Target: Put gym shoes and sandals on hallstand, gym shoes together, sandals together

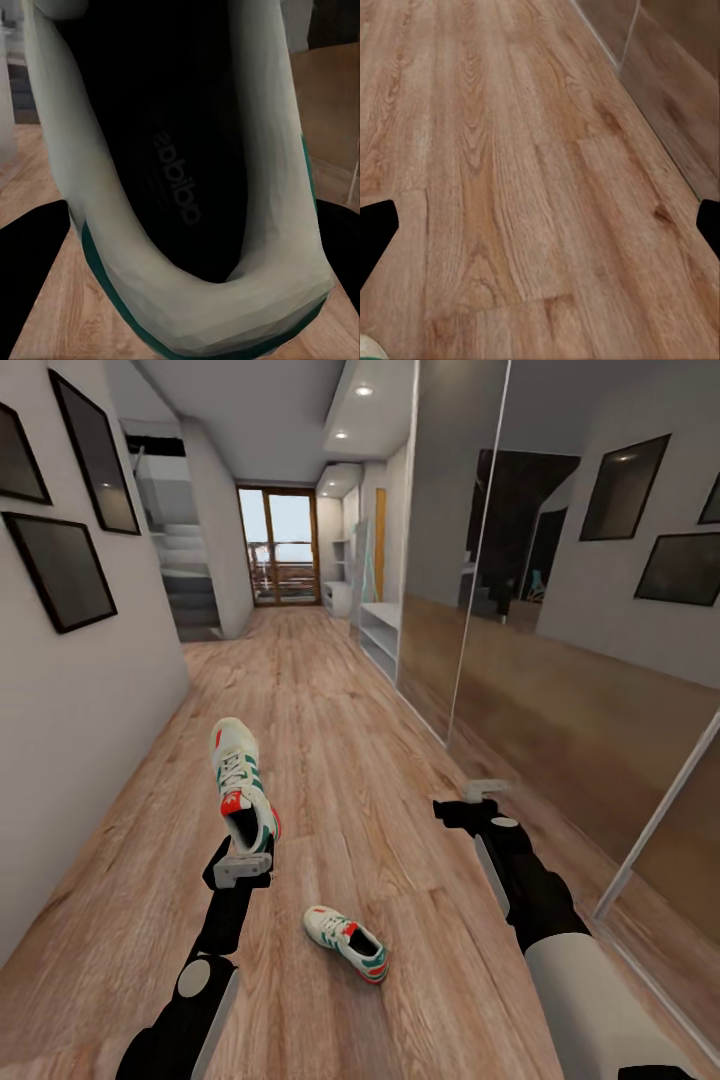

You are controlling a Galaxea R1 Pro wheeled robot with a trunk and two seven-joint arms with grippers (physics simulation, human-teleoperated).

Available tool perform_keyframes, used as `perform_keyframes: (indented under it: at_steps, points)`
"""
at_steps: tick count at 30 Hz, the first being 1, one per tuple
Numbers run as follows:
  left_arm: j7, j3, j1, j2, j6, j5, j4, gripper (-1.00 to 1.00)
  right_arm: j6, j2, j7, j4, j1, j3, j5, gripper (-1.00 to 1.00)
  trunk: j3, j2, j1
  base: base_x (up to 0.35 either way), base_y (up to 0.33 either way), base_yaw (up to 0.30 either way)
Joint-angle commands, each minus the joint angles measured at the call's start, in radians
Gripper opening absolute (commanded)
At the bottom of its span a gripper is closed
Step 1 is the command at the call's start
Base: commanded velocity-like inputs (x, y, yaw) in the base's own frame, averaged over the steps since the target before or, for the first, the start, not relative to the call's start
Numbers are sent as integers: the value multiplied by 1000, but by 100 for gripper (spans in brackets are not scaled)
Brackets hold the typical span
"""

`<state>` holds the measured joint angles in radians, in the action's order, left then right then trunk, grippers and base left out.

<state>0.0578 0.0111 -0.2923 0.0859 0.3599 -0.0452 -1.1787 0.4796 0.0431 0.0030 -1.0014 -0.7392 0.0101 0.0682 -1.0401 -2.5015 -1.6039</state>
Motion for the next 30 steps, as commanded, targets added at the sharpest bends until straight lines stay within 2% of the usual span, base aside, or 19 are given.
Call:
perform_keyframes:
  at_steps: [1,16,25,30]
  points:
    - [7,1,-1,0,3,-5,1,-100,6,0,0,-2,0,1,7,100,-1,0,0,0,-3,295]
    - [8,2,-1,1,3,-5,1,-100,6,0,0,-2,0,1,7,100,-9,0,0,0,-8,296]
    - [8,2,-1,2,3,-5,1,-100,7,0,1,-2,0,1,7,100,-14,0,0,0,-244,295]
    - [8,2,-1,2,4,-6,1,-100,7,0,0,-2,0,1,8,100,-15,0,0,0,-281,127]
